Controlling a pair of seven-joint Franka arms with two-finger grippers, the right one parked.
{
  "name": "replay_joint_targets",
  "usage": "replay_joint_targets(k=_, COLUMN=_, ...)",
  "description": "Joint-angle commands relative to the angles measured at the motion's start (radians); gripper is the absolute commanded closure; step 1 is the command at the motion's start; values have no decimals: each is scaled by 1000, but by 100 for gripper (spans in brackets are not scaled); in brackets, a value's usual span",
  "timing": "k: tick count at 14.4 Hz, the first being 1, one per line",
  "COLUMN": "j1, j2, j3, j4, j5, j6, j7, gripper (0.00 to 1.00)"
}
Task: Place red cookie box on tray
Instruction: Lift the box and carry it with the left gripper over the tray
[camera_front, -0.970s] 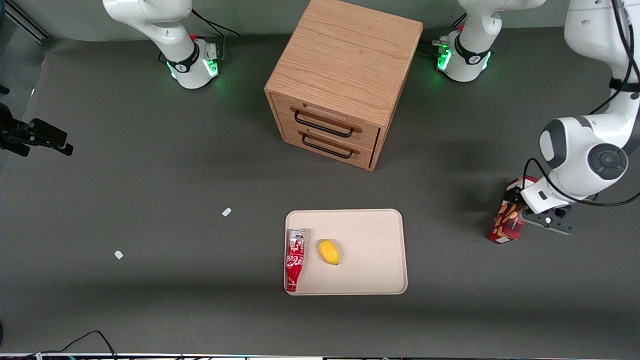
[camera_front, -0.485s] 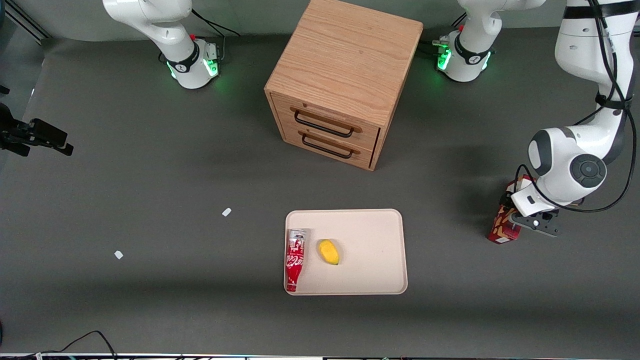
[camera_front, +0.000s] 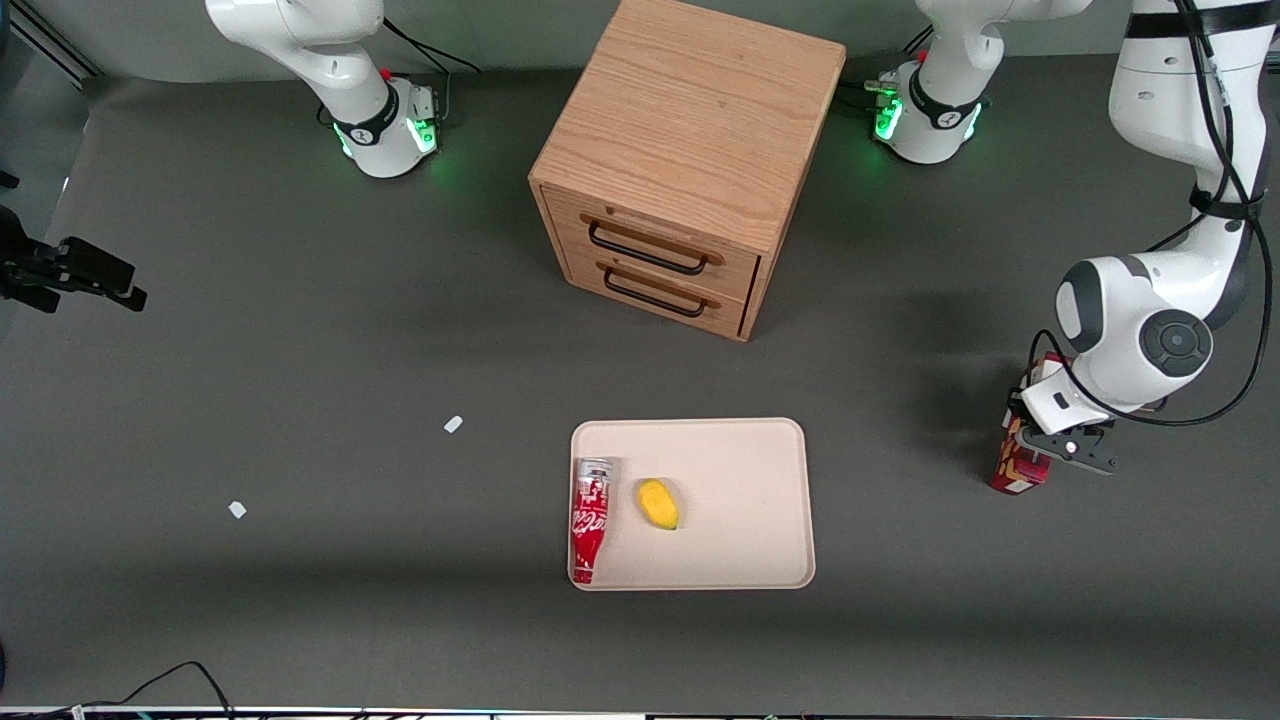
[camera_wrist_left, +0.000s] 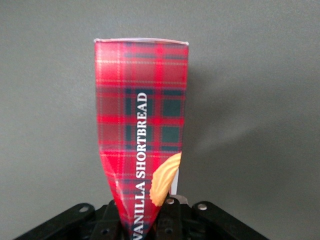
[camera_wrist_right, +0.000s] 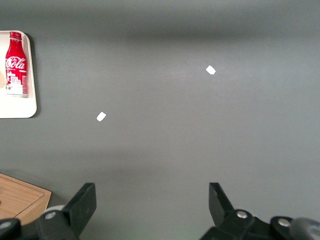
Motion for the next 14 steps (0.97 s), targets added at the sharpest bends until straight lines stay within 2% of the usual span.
replay_joint_targets(k=1, j1=-16, j2=-31, j3=12, j4=34, j5=-40, j6=-100, j7=-4, gripper=100)
replay_joint_targets(k=6, j1=-33, j2=-38, j3=6, j4=239, j5=-41, j6=-321, j7=-53, gripper=100)
replay_joint_targets(k=10, j1=-60, j2=-24, j3=-67, j4=472, j5=-35, j6=-559, j7=-257, gripper=100)
replay_joint_targets(k=14, j1=-105, j2=34, j3=-165, j4=632, j5=-29, j6=-650, j7=-499, gripper=100)
